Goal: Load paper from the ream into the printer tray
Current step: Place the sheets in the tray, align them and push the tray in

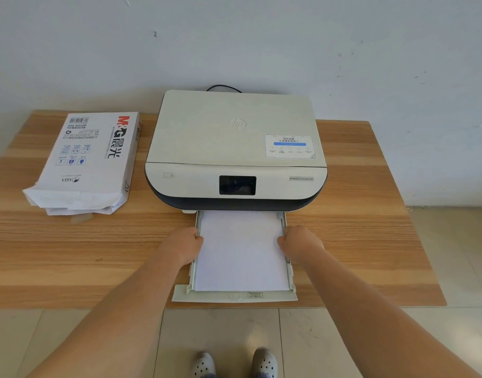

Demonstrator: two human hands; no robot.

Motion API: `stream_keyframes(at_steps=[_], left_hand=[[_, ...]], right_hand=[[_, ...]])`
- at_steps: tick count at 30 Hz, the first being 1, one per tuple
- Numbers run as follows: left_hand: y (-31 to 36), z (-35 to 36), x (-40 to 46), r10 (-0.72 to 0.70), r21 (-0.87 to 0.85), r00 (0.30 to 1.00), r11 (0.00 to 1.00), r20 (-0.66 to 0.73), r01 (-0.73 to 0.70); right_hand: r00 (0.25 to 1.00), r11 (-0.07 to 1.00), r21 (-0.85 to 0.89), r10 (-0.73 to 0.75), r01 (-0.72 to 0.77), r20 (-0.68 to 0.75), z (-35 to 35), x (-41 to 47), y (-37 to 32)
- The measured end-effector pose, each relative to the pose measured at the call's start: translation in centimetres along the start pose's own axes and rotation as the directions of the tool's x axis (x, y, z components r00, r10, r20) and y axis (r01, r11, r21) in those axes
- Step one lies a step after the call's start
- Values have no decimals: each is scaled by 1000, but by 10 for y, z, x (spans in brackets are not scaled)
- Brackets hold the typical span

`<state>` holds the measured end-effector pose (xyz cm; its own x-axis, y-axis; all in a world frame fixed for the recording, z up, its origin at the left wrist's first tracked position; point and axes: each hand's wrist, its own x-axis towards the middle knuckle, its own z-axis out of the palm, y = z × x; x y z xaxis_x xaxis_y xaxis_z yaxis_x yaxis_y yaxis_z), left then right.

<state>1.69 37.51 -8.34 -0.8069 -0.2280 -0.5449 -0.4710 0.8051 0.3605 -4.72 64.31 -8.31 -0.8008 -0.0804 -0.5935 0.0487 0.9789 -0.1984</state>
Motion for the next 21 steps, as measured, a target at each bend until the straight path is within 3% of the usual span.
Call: stream_keyframes(at_steps=[21], left_hand=[[4, 4, 6, 29, 148, 1000, 989, 8, -30]], right_hand=[[1000, 1000, -22, 11, -11, -7, 0, -2, -4]])
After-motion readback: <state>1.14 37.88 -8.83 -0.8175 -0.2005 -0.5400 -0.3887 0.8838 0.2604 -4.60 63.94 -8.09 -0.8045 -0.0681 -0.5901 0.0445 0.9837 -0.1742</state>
